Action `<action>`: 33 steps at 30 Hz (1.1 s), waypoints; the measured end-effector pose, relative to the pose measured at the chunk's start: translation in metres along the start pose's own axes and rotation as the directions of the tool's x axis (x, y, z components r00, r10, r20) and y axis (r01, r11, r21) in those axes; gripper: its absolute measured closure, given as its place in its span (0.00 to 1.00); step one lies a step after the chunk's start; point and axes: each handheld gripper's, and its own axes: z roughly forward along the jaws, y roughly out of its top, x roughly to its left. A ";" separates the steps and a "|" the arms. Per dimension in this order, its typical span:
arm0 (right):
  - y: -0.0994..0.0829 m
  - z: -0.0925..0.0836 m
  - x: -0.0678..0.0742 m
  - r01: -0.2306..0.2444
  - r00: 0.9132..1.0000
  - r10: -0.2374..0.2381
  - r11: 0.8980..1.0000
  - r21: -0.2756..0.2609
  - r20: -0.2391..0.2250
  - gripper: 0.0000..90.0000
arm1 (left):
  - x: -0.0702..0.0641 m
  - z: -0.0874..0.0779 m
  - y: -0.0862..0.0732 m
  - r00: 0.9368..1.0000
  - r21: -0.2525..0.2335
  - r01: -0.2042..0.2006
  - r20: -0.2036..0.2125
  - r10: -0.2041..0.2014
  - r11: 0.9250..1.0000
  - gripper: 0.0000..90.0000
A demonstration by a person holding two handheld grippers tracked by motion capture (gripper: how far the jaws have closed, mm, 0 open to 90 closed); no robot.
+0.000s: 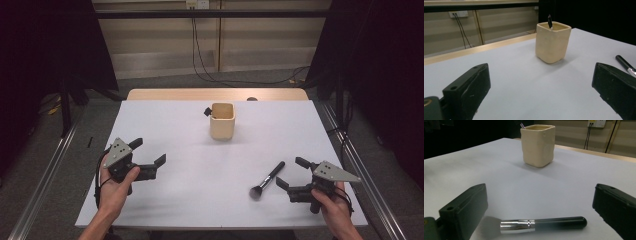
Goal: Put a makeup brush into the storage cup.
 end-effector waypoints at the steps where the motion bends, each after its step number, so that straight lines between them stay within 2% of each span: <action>1: 0.000 0.001 0.000 0.000 1.000 0.000 1.000 -0.002 -0.003 0.00 | -0.001 -0.001 -0.002 1.000 -0.004 0.008 0.001 -0.008 1.000 0.02; 6: 0.001 0.003 0.000 -0.011 1.000 0.011 1.000 -0.003 -0.001 0.00 | -0.002 -0.009 -0.015 1.000 -0.004 0.020 0.002 -0.020 1.000 0.02; 8: 0.001 0.003 0.001 -0.009 1.000 0.009 1.000 -0.003 0.001 0.00 | -0.002 -0.013 -0.020 0.999 0.001 0.023 -0.026 -0.023 1.000 0.01; 11: 0.001 0.002 0.001 -0.007 1.000 0.007 1.000 -0.003 -0.002 0.00 | -0.004 -0.019 -0.025 0.999 0.020 0.029 -0.020 -0.028 0.999 0.01; 13: 0.001 0.002 0.001 -0.004 1.000 0.004 1.000 -0.007 -0.003 0.00 | -0.006 -0.024 -0.027 0.999 0.009 0.023 -0.036 -0.023 1.000 0.02; 15: 0.001 0.001 0.001 -0.006 1.000 0.006 1.000 -0.006 -0.001 0.00 | -0.004 -0.029 -0.027 0.999 0.001 0.032 -0.030 -0.032 0.999 0.02; 17: 0.000 0.000 0.000 -0.007 1.000 0.007 1.000 -0.004 0.002 0.00 | -0.004 -0.032 -0.028 0.998 -0.024 0.035 -0.053 -0.037 0.999 0.03; 18: 0.000 -0.001 0.000 -0.008 1.000 0.008 1.000 -0.005 0.004 0.00 | -0.003 -0.033 -0.029 0.999 -0.018 0.030 -0.044 -0.031 0.999 0.03; 20: 0.001 -0.002 0.001 -0.009 1.000 0.009 1.000 -0.012 0.003 0.00 | -0.004 -0.034 -0.032 0.998 -0.025 0.029 -0.056 -0.030 0.999 0.03; 25: 0.000 -0.003 0.001 -0.006 1.000 0.006 1.000 -0.012 0.003 0.00 | -0.004 -0.034 -0.032 0.999 -0.017 0.031 -0.038 -0.032 0.999 0.03; 27: 0.000 -0.003 0.001 -0.002 1.000 0.002 1.000 -0.011 0.000 0.00 | -0.004 -0.035 -0.032 0.999 -0.017 0.020 -0.037 -0.021 1.000 0.03; 32: 0.001 -0.003 0.001 -0.008 1.000 0.008 1.000 -0.012 0.005 0.00 | -0.004 -0.033 -0.034 0.999 -0.004 0.030 -0.017 -0.030 1.000 0.03; 33: 0.002 -0.003 0.002 -0.007 1.000 0.007 1.000 -0.012 0.000 0.00 | -0.005 -0.033 -0.035 0.999 -0.001 0.029 -0.023 -0.029 1.000 0.03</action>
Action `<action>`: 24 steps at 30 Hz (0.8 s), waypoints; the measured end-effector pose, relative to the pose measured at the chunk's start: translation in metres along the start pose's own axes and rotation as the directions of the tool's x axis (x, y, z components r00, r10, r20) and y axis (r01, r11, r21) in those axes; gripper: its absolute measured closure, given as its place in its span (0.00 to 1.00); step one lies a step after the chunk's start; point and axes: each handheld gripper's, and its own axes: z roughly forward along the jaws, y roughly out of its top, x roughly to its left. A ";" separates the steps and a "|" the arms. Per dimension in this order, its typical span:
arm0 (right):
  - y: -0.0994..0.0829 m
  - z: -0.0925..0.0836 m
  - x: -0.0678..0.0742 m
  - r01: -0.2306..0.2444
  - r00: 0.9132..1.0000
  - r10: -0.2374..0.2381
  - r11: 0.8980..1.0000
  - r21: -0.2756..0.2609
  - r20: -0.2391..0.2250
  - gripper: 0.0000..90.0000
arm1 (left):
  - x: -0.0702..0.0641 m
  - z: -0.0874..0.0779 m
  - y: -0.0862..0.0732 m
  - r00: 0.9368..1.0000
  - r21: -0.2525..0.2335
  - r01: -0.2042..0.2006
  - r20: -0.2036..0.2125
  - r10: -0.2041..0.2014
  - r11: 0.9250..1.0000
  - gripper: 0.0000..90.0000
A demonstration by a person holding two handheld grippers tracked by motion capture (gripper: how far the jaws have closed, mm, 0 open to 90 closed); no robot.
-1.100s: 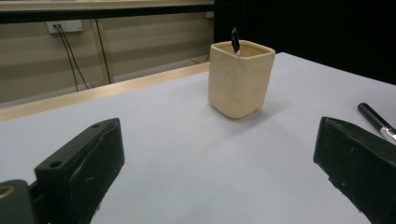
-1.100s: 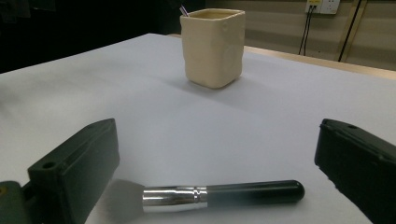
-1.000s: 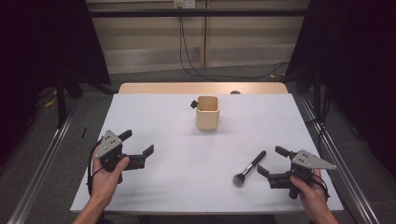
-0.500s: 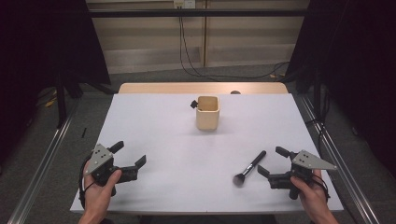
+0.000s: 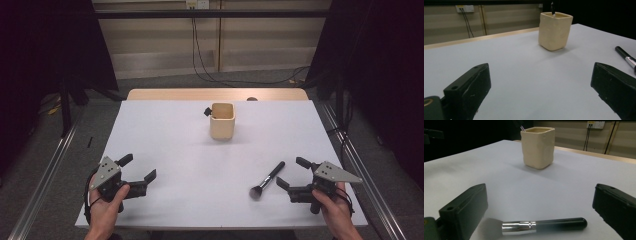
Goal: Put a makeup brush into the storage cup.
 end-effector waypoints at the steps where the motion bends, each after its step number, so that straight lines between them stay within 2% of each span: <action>1: 0.001 0.001 0.000 0.000 1.000 0.000 1.000 -0.005 -0.003 0.00 | 0.000 0.000 0.000 1.000 -0.002 -0.002 -0.002 0.002 1.000 0.03; 3: 0.002 0.004 0.000 0.001 1.000 -0.001 1.000 -0.006 -0.004 0.00 | 0.001 0.000 0.000 1.000 -0.004 0.005 -0.002 -0.005 1.000 0.03; 6: 0.003 0.009 -0.001 -0.001 1.000 0.001 1.000 -0.002 -0.005 0.00 | 0.002 0.002 -0.001 1.000 0.004 -0.011 0.002 0.011 1.000 0.03; 8: 0.006 0.012 -0.001 -0.004 1.000 0.003 1.000 -0.012 -0.001 0.00 | 0.001 0.001 0.000 1.000 -0.003 -0.005 0.005 0.005 1.000 0.03; 12: 0.014 0.018 0.000 0.000 1.000 0.000 1.000 -0.021 -0.020 0.00 | 0.000 0.001 0.001 1.000 -0.004 -0.012 0.009 0.012 1.000 0.03; 13: 0.016 0.020 0.000 0.003 1.000 -0.004 1.000 -0.019 -0.026 0.00 | 0.000 0.001 0.001 1.000 0.002 -0.014 0.008 0.014 1.000 0.03; 16: 0.021 0.026 0.001 0.000 1.000 0.000 1.000 -0.006 0.006 0.00 | 0.000 0.002 0.002 1.000 -0.006 0.002 0.003 -0.002 1.000 0.03; 24: 0.031 0.041 -0.004 0.021 1.000 -0.021 1.000 0.014 -0.020 0.01 | 0.001 0.002 0.003 1.000 -0.008 -0.007 -0.007 0.007 1.000 0.03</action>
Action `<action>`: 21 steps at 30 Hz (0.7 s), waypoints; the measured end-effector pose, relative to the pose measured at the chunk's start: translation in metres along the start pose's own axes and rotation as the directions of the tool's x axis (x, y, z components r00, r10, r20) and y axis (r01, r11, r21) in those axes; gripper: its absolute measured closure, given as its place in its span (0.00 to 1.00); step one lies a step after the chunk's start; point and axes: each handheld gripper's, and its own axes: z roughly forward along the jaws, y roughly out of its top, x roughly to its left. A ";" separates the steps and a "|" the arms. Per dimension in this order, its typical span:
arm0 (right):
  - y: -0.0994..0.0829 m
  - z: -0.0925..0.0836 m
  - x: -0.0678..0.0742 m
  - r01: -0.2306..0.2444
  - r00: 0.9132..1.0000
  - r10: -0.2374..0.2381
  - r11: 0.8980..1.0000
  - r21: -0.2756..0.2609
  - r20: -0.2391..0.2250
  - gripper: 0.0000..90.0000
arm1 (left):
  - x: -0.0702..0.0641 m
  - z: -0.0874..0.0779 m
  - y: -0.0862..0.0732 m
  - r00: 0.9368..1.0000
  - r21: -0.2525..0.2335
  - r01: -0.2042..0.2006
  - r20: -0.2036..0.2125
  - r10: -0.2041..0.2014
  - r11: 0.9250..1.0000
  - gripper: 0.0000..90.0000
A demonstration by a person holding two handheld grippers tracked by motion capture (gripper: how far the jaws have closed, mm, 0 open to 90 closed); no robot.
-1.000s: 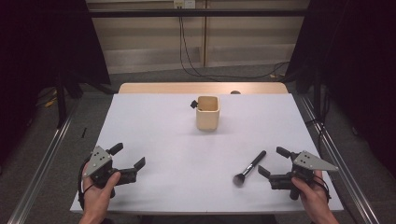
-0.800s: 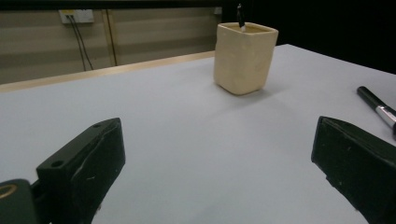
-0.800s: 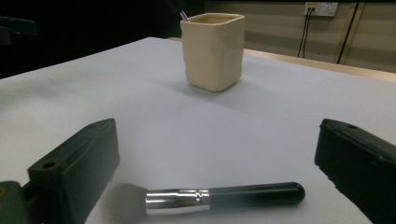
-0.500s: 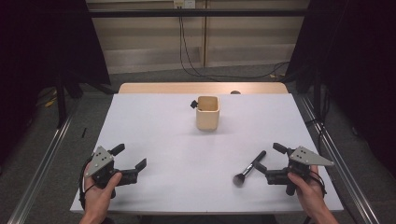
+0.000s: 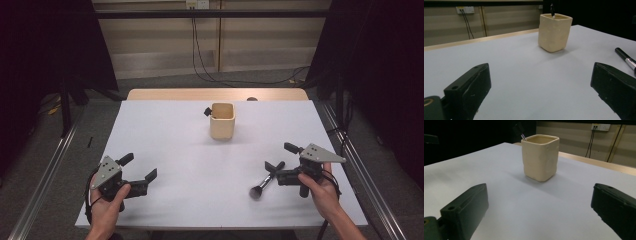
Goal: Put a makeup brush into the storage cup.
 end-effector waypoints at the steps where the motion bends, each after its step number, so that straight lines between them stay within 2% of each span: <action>1: 0.002 0.001 0.000 0.001 1.000 -0.001 1.000 0.006 -0.007 0.01 | 0.000 0.001 0.000 1.000 -0.001 0.007 0.001 -0.007 1.000 0.03; 4: 0.007 0.005 -0.002 0.008 1.000 -0.008 1.000 0.014 -0.013 0.01 | -0.001 0.001 0.000 1.000 -0.011 0.022 0.004 -0.022 1.000 0.03; 8: 0.012 0.012 -0.005 0.017 1.000 -0.017 1.000 0.027 -0.024 0.03 | -0.003 0.001 0.001 1.000 -0.005 0.007 0.008 -0.007 1.000 0.03; 12: 0.015 0.021 -0.006 0.038 0.998 -0.034 0.996 0.075 -0.053 0.03 | -0.004 0.001 0.000 1.000 -0.004 0.007 0.009 -0.007 1.000 0.03; 16: 0.019 0.028 -0.007 0.050 0.997 -0.044 0.994 0.100 -0.059 0.03 | -0.004 0.002 0.000 1.000 0.004 0.004 0.016 -0.004 1.000 0.03; 18: 0.021 0.030 -0.008 0.046 0.997 -0.039 0.993 0.111 -0.063 0.03 | -0.006 0.001 0.001 1.000 0.011 -0.014 0.017 0.014 1.000 0.03; 21: 0.021 0.033 -0.009 0.068 0.995 -0.057 0.985 0.159 -0.077 0.03 | -0.007 0.001 0.001 1.000 0.011 -0.023 0.018 0.023 1.000 0.03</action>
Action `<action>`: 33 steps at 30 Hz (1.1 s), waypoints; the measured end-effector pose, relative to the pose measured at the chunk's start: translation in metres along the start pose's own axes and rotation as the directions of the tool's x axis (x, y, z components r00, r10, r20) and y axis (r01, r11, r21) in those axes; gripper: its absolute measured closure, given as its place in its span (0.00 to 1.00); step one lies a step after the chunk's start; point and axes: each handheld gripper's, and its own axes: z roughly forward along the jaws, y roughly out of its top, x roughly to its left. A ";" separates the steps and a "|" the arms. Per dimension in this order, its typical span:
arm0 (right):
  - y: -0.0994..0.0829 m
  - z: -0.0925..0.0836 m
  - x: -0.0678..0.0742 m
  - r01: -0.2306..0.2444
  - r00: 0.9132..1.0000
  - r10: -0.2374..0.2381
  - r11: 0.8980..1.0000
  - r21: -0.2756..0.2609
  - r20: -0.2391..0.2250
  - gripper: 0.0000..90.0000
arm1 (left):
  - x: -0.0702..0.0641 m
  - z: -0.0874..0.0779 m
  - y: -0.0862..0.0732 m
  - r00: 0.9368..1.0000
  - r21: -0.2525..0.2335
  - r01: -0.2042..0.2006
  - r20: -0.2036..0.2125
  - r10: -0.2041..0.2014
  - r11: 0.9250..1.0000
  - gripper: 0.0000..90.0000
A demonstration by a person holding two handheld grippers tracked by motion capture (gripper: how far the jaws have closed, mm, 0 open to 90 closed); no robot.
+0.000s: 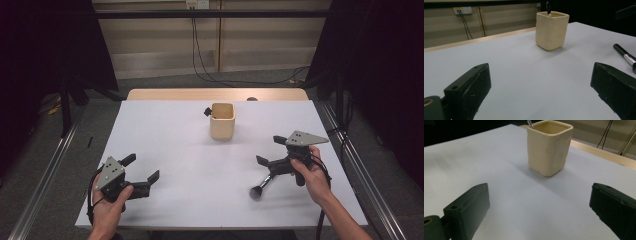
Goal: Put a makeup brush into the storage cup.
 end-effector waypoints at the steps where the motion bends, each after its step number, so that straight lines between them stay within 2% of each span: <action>1: 0.001 0.001 -0.001 0.003 1.000 -0.003 1.000 0.011 -0.004 0.03 | 0.000 0.000 0.000 1.000 0.002 -0.003 -0.002 0.003 1.000 0.03; 5: 0.005 0.003 -0.003 0.015 1.000 -0.014 0.999 0.051 -0.014 0.04 | 0.001 0.000 -0.001 1.000 0.010 0.006 -0.001 -0.006 1.000 0.03; 7: 0.007 0.004 -0.005 0.010 0.999 -0.007 0.997 0.075 -0.034 0.08 | 0.001 0.000 -0.001 1.000 0.013 0.001 -0.002 -0.001 1.000 0.03; 10: 0.009 0.006 -0.008 0.024 0.998 -0.015 0.990 0.136 -0.065 0.08 | 0.001 0.000 -0.001 1.000 0.012 0.001 -0.004 -0.001 1.000 0.04; 16: 0.015 0.006 -0.015 0.047 0.994 -0.028 0.981 0.188 -0.101 0.09 | 0.003 -0.001 -0.002 1.000 0.016 0.006 -0.006 -0.006 1.000 0.04; 17: 0.016 0.006 -0.016 0.060 0.993 -0.038 0.975 0.212 -0.108 0.09 | 0.004 0.000 -0.002 1.000 0.022 0.000 -0.009 0.000 1.000 0.04; 18: 0.017 0.006 -0.016 0.074 0.991 -0.044 0.968 0.241 -0.124 0.08 | 0.005 0.001 -0.003 1.000 0.021 0.011 -0.010 -0.010 1.000 0.04; 23: 0.020 0.006 -0.017 0.102 0.989 -0.062 0.942 0.321 -0.132 0.06 | 0.006 0.000 -0.003 1.000 0.025 0.009 -0.011 -0.009 1.000 0.03; 28: 0.023 0.004 -0.020 0.135 0.984 -0.084 0.928 0.347 -0.158 0.05 | 0.005 0.000 -0.003 1.000 0.025 0.008 -0.013 -0.007 1.000 0.03; 31: 0.023 0.002 -0.018 0.175 0.982 -0.134 0.914 0.365 -0.135 0.05 | 0.006 0.000 -0.002 1.000 0.023 0.009 -0.015 -0.008 1.000 0.03; 33: 0.023 0.002 -0.019 0.164 0.982 -0.114 0.914 0.372 -0.152 0.04 | 0.007 0.000 -0.003 1.000 0.027 0.007 -0.020 -0.007 1.000 0.03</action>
